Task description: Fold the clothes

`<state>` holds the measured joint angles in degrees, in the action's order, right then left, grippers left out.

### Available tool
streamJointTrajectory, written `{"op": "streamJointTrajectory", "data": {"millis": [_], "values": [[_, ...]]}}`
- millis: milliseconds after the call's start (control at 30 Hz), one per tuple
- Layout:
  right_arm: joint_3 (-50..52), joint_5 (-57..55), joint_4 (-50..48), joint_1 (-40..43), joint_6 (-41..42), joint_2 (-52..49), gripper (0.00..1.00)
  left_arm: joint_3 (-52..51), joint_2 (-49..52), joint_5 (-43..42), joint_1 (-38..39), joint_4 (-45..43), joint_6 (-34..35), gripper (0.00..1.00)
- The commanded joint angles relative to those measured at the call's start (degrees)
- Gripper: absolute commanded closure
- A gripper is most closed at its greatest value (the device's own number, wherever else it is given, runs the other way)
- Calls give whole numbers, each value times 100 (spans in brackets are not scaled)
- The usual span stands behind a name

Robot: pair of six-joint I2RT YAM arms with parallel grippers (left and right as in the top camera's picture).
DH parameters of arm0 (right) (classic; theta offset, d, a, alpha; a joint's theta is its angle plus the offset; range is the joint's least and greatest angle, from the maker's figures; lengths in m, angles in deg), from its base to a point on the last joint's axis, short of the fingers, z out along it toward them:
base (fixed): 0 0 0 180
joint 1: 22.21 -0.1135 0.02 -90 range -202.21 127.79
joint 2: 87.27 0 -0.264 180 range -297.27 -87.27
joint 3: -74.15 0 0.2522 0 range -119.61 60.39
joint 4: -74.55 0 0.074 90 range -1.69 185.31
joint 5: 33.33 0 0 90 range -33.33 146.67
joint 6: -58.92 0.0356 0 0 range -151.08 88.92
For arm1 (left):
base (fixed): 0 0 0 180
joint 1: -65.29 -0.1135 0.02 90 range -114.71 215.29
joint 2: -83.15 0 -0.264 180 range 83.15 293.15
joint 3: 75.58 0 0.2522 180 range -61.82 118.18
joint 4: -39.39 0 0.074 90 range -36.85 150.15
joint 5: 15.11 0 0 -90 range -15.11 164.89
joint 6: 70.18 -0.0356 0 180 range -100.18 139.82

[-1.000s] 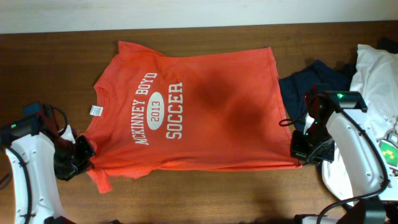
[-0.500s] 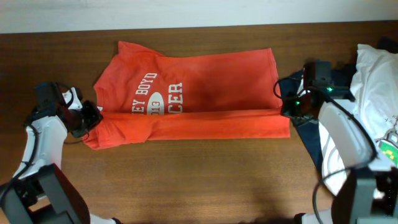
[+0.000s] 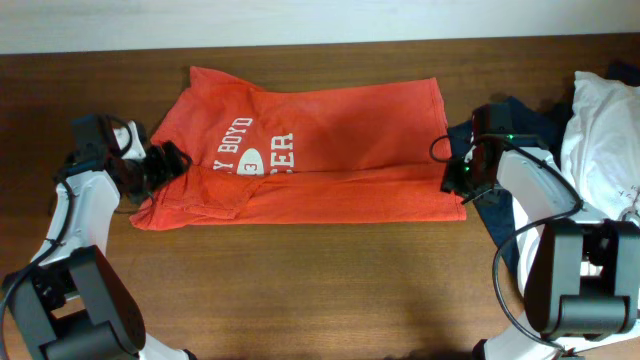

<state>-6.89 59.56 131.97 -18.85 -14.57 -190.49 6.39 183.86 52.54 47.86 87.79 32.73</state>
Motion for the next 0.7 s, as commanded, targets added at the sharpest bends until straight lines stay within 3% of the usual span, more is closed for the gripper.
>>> {"op": "streamJointTrajectory", "data": {"millis": [0,133,200,300,367,467,533,600,667], "values": [[-11,13,212,37,28,-361,56,-155,-131,-37,81,798,-262,15],[-11,-20,680,37,28,-1132,72,-708,-131,1556,210,844,-306,15],[-11,-87,966,48,28,-1130,78,-721,-131,2288,155,824,232,15],[-11,-101,1224,48,28,-1130,79,-723,-129,2282,-11,688,267,15],[-11,-103,1272,48,28,-1130,79,-723,-129,1843,-42,479,334,15],[-11,-103,1279,48,28,-1130,79,-728,-129,2422,-42,345,337,15],[-11,-103,1270,48,28,-1130,79,-737,-129,2358,-37,334,337,16],[-11,-109,1272,48,28,-1130,79,-920,-129,2365,-37,223,337,31],[-11,-118,1296,48,28,-1130,79,-1316,-129,2527,-37,-306,339,39]]}}
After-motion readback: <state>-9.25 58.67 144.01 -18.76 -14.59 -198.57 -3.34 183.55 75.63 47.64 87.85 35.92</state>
